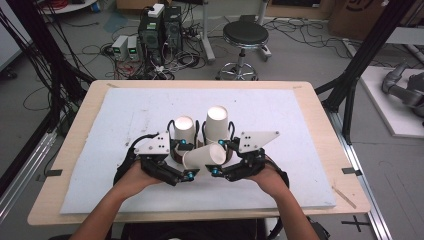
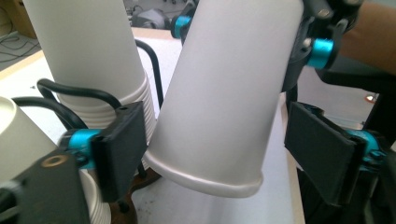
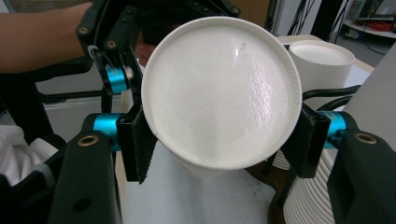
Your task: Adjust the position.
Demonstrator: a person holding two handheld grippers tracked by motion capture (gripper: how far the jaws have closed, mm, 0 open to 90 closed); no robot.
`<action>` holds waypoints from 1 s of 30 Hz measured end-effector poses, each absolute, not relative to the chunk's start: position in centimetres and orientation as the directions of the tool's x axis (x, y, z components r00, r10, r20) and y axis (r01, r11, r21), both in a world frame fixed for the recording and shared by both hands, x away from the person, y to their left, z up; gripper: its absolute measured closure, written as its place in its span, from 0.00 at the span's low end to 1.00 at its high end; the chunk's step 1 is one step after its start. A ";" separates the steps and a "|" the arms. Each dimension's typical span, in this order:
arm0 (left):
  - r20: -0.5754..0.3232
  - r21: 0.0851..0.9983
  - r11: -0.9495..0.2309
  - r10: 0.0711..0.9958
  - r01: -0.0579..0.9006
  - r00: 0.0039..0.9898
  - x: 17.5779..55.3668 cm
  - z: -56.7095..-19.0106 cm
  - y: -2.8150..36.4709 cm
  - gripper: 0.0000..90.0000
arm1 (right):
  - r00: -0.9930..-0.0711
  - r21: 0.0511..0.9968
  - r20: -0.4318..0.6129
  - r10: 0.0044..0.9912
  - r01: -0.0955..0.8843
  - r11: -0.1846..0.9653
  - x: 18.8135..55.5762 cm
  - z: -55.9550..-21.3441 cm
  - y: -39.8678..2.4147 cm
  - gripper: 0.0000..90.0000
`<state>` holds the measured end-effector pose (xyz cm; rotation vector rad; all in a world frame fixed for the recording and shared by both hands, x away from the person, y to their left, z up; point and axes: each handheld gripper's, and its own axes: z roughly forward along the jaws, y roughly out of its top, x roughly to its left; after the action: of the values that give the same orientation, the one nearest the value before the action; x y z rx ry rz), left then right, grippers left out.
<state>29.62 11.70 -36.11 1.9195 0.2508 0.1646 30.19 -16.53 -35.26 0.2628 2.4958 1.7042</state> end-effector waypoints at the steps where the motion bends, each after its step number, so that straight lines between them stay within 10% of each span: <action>1: -0.010 0.935 -0.342 0.247 0.097 0.969 29.7 -36.2 11.7 0.31 | -0.980 0.930 0.009 0.198 0.081 0.359 30.2 -35.3 -16.4 0.41; 9: 0.002 0.931 -0.359 0.195 0.069 0.981 29.5 -36.6 11.3 0.46 | -0.981 0.937 0.063 0.185 0.122 0.327 30.4 -35.3 -16.4 0.42; 30: -0.034 0.937 -0.332 0.223 0.109 0.974 29.5 -36.7 11.2 0.44 | -0.968 0.959 0.118 0.223 0.170 0.228 30.5 -35.6 -16.0 0.42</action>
<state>29.53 11.25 -36.68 1.9124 0.2396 0.1177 30.46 -16.02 -35.60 0.3888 2.4264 1.8859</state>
